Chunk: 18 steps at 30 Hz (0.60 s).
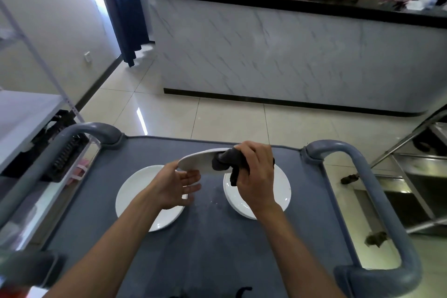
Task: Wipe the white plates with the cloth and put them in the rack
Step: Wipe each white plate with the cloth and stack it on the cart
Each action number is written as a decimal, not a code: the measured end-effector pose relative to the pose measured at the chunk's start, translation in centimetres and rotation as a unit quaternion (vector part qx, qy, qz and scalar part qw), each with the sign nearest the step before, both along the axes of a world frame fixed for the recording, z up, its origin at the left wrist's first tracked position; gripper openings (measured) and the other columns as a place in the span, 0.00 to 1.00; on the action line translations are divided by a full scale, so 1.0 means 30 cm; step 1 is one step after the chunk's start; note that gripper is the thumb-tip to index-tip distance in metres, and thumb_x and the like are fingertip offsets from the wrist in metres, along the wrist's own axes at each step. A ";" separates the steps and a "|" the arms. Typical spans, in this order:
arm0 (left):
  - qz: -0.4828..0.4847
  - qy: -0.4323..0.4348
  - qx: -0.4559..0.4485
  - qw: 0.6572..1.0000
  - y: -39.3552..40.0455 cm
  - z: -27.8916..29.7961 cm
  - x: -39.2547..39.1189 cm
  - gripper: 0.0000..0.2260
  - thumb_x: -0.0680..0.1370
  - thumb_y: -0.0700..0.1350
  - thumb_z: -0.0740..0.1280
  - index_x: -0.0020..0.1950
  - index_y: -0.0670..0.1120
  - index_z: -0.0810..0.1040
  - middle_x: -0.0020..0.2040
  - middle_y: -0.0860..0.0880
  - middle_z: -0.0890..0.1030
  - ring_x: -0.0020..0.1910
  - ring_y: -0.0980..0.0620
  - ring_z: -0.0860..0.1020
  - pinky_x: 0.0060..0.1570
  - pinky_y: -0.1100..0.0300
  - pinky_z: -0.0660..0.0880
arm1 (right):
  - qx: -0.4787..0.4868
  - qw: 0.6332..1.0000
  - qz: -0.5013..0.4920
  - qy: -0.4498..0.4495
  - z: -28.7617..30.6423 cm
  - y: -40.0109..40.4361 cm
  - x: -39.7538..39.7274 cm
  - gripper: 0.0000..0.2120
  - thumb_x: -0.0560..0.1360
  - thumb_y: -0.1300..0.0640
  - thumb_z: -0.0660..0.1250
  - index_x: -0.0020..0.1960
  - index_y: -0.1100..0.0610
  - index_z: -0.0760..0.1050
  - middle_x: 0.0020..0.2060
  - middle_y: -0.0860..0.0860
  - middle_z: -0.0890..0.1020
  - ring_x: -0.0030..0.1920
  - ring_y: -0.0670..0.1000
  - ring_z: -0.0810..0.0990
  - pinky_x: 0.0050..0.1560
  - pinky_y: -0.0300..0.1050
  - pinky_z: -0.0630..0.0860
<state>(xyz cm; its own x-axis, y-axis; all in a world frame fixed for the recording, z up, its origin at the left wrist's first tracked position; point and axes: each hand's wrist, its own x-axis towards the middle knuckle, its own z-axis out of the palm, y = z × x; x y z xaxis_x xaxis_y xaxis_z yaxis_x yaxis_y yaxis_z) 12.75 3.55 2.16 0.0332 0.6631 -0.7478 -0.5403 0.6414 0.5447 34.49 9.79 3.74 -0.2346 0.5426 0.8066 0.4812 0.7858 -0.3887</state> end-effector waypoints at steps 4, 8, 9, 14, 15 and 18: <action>0.085 -0.084 0.044 0.992 0.008 -0.001 0.016 0.12 0.69 0.42 0.71 0.50 0.40 0.76 0.39 0.46 0.78 0.35 0.51 0.76 0.32 0.63 0.70 | -0.012 0.998 0.022 -0.055 -0.027 0.008 0.031 0.23 0.72 0.73 0.67 0.62 0.54 0.75 0.56 0.54 0.80 0.55 0.58 0.77 0.56 0.54 0.74; 0.192 -0.125 0.060 0.971 0.022 -0.009 -0.005 0.06 0.81 0.37 0.63 0.55 0.36 0.77 0.43 0.43 0.83 0.34 0.52 0.84 0.30 0.64 0.80 | -0.011 0.995 0.023 -0.100 -0.082 0.005 0.070 0.22 0.74 0.73 0.67 0.64 0.56 0.78 0.60 0.54 0.79 0.60 0.59 0.76 0.60 0.55 0.73; 0.195 -0.106 0.071 0.973 0.025 -0.010 -0.010 0.08 0.83 0.37 0.61 0.57 0.35 0.77 0.45 0.43 0.85 0.37 0.50 0.85 0.33 0.61 0.82 | -0.012 0.993 0.024 -0.111 -0.093 0.009 0.084 0.23 0.73 0.73 0.67 0.65 0.57 0.78 0.62 0.54 0.78 0.62 0.59 0.76 0.61 0.55 0.73; 0.185 -0.002 0.119 0.975 0.028 0.014 -0.012 0.09 0.84 0.37 0.60 0.59 0.34 0.76 0.48 0.44 0.85 0.42 0.49 0.85 0.36 0.58 0.82 | -0.032 0.990 0.024 -0.135 -0.128 0.023 0.108 0.27 0.72 0.74 0.69 0.68 0.56 0.78 0.66 0.54 0.76 0.65 0.59 0.75 0.63 0.57 0.73; 0.186 0.004 0.129 0.974 0.031 0.018 -0.014 0.10 0.84 0.37 0.60 0.61 0.35 0.75 0.50 0.44 0.84 0.45 0.49 0.84 0.37 0.57 0.83 | -0.037 0.990 0.024 -0.135 -0.131 0.022 0.104 0.26 0.72 0.74 0.68 0.67 0.57 0.78 0.66 0.54 0.76 0.65 0.59 0.75 0.63 0.57 0.73; 0.193 0.032 0.144 0.970 0.036 0.026 -0.025 0.11 0.83 0.38 0.61 0.64 0.35 0.75 0.55 0.43 0.82 0.50 0.46 0.81 0.42 0.55 0.84 | -0.045 0.990 0.029 -0.133 -0.140 0.018 0.097 0.25 0.73 0.74 0.68 0.68 0.57 0.78 0.66 0.55 0.76 0.65 0.59 0.75 0.63 0.57 0.73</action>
<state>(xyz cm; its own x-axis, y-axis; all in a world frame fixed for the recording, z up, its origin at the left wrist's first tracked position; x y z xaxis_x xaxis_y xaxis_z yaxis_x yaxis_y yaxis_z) 12.01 4.65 2.95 -0.2995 0.7980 -0.5229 -0.6693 0.2148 0.7112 37.40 10.33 -0.45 -0.4649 0.5893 0.6608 0.5315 0.7826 -0.3240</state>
